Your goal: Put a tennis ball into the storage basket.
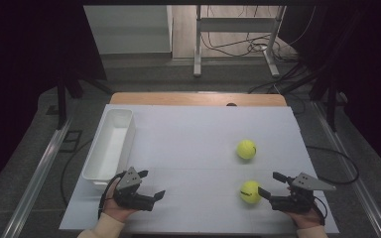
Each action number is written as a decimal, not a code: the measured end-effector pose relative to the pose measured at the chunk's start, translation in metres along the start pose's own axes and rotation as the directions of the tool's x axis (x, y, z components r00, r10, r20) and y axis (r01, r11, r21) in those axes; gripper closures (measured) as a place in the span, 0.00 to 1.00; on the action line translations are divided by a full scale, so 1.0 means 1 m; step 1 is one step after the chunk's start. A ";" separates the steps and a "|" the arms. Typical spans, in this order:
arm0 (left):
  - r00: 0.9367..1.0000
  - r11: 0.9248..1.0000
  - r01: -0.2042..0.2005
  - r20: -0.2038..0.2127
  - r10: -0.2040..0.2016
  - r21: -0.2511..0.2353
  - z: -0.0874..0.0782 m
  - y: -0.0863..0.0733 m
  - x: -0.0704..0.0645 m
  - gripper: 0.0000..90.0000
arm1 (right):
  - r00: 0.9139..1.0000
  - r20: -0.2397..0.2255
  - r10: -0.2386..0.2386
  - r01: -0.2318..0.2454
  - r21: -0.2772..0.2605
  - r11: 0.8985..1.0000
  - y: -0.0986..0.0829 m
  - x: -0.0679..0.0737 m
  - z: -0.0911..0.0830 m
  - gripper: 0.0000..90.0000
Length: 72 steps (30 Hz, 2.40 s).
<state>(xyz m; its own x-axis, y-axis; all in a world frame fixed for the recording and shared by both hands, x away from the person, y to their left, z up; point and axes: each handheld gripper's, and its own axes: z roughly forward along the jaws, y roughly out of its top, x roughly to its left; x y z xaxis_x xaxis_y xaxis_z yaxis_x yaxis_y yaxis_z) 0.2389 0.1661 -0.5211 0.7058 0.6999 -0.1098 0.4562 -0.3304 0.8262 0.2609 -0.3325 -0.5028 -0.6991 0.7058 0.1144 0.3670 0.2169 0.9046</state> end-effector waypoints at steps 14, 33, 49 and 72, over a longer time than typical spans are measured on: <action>1.000 1.000 -0.005 -0.006 0.005 0.011 0.004 0.003 -0.005 0.07 | 1.000 -0.005 0.007 -0.008 -0.005 1.000 0.000 -0.003 -0.001 0.16; 1.000 1.000 -0.015 -0.005 0.015 -0.005 0.011 0.015 -0.016 0.07 | 1.000 -0.006 0.003 -0.003 -0.010 1.000 0.004 -0.003 0.004 0.16; 0.997 0.997 -0.071 0.042 0.071 0.016 0.027 0.041 -0.033 0.07 | 0.999 -0.036 -0.003 0.003 0.002 1.000 0.005 -0.003 0.008 0.17; 0.992 1.000 -0.030 0.119 0.029 0.007 0.055 0.069 -0.036 0.07 | 0.999 -0.030 0.011 -0.011 -0.001 1.000 0.005 -0.007 0.008 0.17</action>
<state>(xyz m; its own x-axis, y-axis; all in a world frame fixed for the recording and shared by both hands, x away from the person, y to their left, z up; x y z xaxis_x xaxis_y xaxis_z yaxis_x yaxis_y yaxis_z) 0.2743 0.0832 -0.4905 0.7783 0.6094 -0.1510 0.4384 -0.3554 0.8255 0.2725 -0.3316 -0.5024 -0.7132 0.6875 0.1369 0.3744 0.2085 0.9035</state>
